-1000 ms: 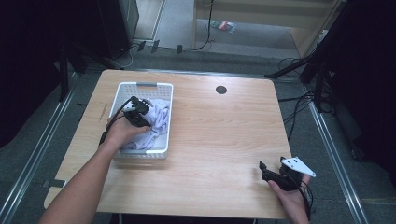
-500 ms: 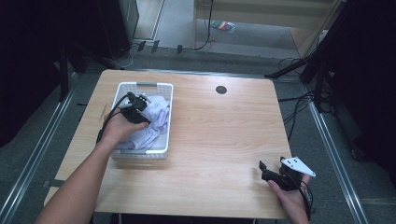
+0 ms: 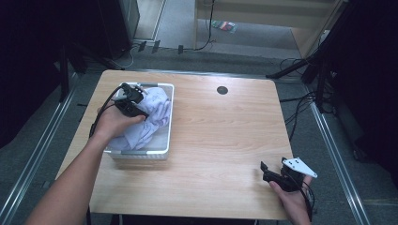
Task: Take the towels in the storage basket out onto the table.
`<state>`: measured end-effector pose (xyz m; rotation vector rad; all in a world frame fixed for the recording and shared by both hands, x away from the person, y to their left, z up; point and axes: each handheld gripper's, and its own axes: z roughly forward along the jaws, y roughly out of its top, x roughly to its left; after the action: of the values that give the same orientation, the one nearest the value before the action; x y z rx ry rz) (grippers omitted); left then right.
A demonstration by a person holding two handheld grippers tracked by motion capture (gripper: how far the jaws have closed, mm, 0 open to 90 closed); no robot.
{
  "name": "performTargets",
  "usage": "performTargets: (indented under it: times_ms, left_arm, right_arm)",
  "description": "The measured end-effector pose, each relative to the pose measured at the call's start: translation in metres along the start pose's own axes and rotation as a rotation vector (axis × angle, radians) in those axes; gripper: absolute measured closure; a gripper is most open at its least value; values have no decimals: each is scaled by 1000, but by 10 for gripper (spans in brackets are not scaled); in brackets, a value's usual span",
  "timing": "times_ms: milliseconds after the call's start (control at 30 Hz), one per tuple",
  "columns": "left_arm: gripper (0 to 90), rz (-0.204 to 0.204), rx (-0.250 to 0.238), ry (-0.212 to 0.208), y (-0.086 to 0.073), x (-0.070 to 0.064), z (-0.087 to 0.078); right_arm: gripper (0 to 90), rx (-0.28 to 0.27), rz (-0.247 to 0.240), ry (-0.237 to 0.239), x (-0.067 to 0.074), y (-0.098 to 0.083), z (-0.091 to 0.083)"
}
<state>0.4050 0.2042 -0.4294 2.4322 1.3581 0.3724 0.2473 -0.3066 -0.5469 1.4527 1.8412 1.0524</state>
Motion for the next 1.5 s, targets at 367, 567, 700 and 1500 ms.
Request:
performTargets:
  times_ms: [367, 567, 700, 1500]
  left_arm:
    - [588, 8, -21, 16, 9, 4, -33]
    - [586, 8, -39, 14, 16, 6, -50]
    - [584, 24, -47, 14, 21, 4, -58]
    - [575, 129, -64, -4, 61, -59, -51]
  right_arm:
    - [140, 1, -2, -3, 0, 0, 0]
    - [140, 2, 0, -3, 0, 0, 0]
    - [140, 1, -2, -4, 0, 0, 0]
    - [138, -1, -1, 0, 0, 0, 0]
